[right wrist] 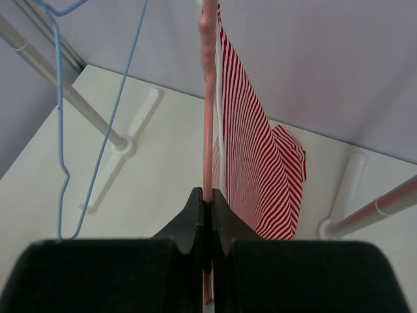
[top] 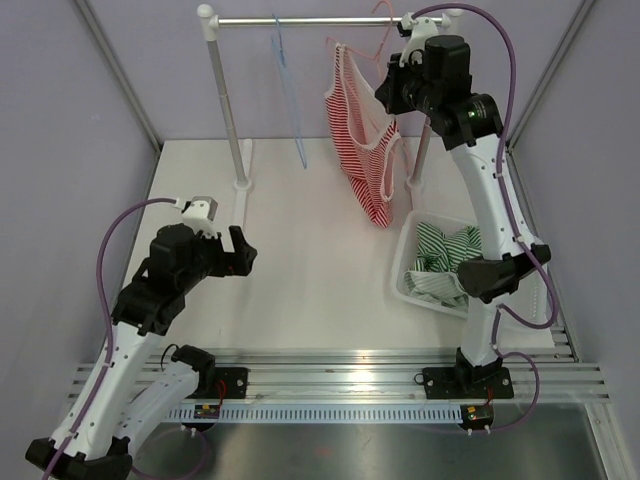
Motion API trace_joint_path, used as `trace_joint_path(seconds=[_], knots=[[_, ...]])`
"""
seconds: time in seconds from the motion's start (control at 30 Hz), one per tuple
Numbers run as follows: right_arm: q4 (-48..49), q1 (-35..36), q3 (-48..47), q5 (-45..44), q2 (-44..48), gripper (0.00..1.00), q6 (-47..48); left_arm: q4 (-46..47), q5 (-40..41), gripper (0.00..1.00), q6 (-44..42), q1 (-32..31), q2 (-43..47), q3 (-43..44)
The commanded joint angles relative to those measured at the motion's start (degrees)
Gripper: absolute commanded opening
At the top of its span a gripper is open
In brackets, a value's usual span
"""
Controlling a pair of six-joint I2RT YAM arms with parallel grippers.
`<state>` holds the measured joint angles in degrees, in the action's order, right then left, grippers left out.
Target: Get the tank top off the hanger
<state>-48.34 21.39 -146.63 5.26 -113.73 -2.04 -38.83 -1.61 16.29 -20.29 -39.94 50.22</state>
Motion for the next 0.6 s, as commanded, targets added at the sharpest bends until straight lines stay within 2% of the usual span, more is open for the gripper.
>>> trace_joint_path(seconds=[0.0, 0.13, 0.3, 0.47, 0.57], knots=[[2.6, 1.6, 4.0, 4.8, 8.0, 0.0, -2.7, 3.8, -1.6, 0.99, 0.1, -0.1, 2.1, 1.8], [1.9, 5.2, 12.4, 3.4, 15.1, 0.0, -3.7, 4.9, -3.2, 0.99, 2.6, -0.2, 3.1, 7.4], [3.4, 10.9, 27.7, -0.2, 23.9, 0.0, -7.4, 4.5, -2.3, 0.99, 4.0, -1.8, -2.3, 17.9], [2.8, 18.2, 39.5, -3.8, 31.4, 0.0, -11.0, 3.8, 1.0, 0.99, 2.4, -4.4, -7.7, 27.9], [1.8, 21.6, 44.1, -2.4, 33.9, 0.0, -12.7, 4.2, 1.3, 0.99, 0.0, -6.0, -9.7, 29.8]])
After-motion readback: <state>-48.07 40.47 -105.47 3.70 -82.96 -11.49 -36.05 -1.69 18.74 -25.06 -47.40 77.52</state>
